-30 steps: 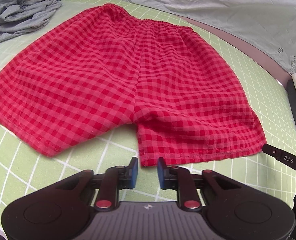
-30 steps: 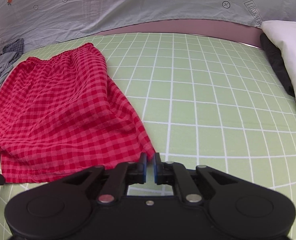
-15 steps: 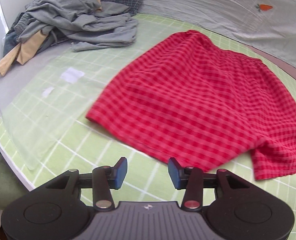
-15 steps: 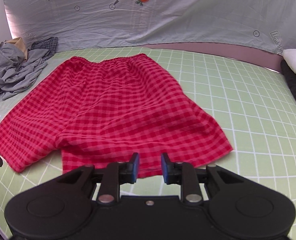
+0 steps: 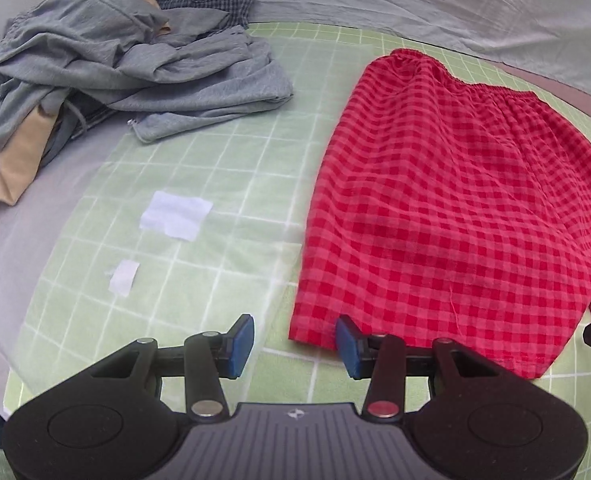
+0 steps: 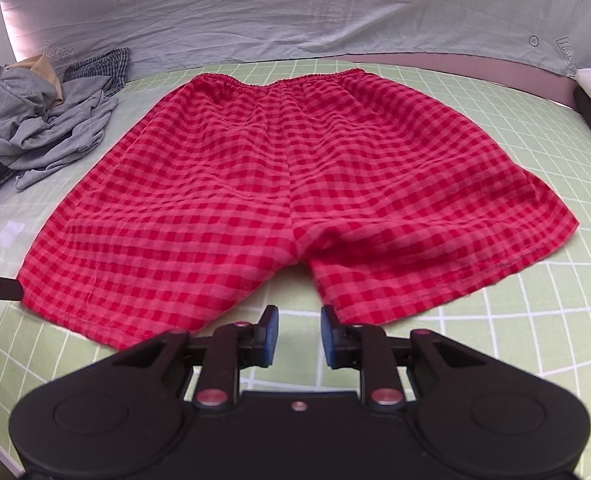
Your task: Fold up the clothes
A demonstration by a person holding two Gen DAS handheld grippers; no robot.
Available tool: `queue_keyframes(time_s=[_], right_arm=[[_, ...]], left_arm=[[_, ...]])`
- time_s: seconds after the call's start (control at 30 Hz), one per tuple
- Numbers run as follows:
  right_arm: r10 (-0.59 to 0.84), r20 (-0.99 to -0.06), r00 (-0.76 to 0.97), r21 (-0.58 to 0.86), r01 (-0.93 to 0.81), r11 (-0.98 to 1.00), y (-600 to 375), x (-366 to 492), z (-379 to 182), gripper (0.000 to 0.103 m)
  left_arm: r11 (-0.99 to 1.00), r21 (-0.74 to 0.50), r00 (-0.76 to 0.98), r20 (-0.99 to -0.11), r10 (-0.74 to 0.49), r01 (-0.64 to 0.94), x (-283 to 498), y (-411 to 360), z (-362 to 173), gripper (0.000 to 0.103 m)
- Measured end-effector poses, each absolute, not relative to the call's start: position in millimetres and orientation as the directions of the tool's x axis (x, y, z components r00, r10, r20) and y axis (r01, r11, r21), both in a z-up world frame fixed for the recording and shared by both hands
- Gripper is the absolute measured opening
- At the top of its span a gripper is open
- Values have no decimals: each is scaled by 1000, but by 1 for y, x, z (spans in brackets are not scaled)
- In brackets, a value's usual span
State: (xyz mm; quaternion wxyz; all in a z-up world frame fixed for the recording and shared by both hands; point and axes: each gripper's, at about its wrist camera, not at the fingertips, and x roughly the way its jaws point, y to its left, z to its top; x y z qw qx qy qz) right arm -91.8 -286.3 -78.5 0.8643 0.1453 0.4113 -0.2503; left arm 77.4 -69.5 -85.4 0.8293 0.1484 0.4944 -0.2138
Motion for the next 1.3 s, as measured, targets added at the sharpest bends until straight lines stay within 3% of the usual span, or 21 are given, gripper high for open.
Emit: queue_keyframes(time_s=[0.23,0.57,1.03,1.1,1.17,1.3], right_arm=[[-335,-801,497,37,599,800,-271,-71,-86,23],[-360,-751,553,57,597,800,-267,-48,-72,25],[-337,-803,491,91,661,745,-272,-38,-87,32],[-324,-800,505,112,656,746,-273,-39,-87,27],[-320,-790,523,130,653,746,-275,-40,-84,7],[-350,-755,555,134,652,746,-275,-49,-65,1]], left_arm=[[797,34,373,-895,-244,603,92,-75,-98,47],[750,17,341,-898,-280,661,102,-80,-102,48],[728,14,333,-895,-297,685,108,-82,-104,60],[727,16,335,-894,-297,686,108,-83,-104,60],[725,18,337,-894,-297,688,108,-83,-104,60],[728,16,335,-895,-295,685,109,-82,-105,63]])
